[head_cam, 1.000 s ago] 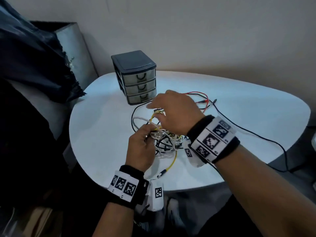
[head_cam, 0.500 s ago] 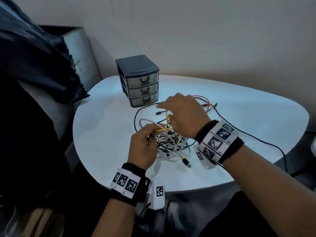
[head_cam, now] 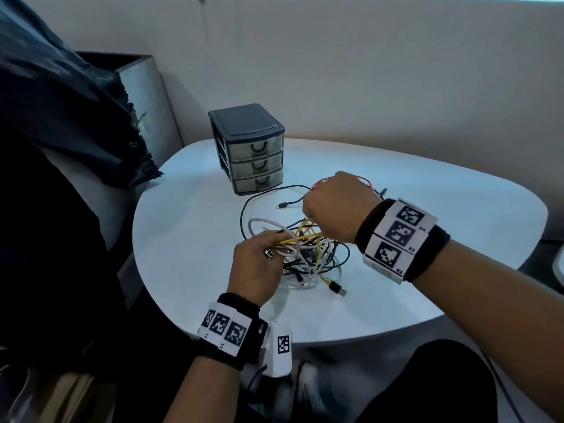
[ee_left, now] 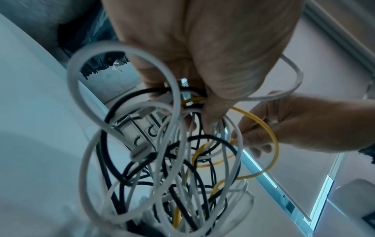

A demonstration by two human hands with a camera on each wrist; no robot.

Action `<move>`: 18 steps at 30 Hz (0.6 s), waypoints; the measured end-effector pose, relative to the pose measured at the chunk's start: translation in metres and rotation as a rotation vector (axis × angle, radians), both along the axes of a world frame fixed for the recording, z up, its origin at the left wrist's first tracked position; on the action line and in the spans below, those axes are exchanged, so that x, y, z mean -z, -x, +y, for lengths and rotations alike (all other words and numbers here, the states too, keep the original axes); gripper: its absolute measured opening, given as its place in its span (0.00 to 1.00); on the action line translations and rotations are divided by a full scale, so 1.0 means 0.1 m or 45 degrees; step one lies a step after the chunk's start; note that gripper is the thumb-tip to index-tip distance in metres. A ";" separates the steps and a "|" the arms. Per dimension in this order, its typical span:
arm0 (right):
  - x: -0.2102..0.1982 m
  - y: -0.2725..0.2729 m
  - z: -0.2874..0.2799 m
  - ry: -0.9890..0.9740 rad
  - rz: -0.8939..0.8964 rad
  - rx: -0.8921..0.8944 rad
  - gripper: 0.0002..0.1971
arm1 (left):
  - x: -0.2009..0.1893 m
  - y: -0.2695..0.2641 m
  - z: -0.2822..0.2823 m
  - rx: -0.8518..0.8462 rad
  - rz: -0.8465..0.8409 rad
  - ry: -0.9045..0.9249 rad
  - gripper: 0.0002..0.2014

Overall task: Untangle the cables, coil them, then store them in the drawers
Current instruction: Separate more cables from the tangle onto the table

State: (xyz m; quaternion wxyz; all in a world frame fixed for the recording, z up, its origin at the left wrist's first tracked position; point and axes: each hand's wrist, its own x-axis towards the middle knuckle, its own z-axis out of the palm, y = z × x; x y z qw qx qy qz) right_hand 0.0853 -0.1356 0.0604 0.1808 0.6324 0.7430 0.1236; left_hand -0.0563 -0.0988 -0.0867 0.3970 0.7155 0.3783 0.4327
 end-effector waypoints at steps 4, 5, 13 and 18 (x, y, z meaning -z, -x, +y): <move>0.11 -0.18 0.14 -0.590 0.415 -0.088 0.06 | -0.03 0.02 -0.04 0.020 -0.010 -0.026 0.23; 0.11 -0.24 0.16 -0.797 0.613 -0.072 0.05 | -0.02 0.03 -0.06 0.016 -0.029 -0.008 0.21; 0.40 -0.58 0.16 -1.047 0.884 0.402 0.18 | -0.11 -0.02 -0.03 0.047 -0.190 0.055 0.22; 0.72 -0.33 0.07 -0.465 0.317 -0.181 0.21 | -0.08 -0.04 -0.04 0.068 -0.098 0.077 0.24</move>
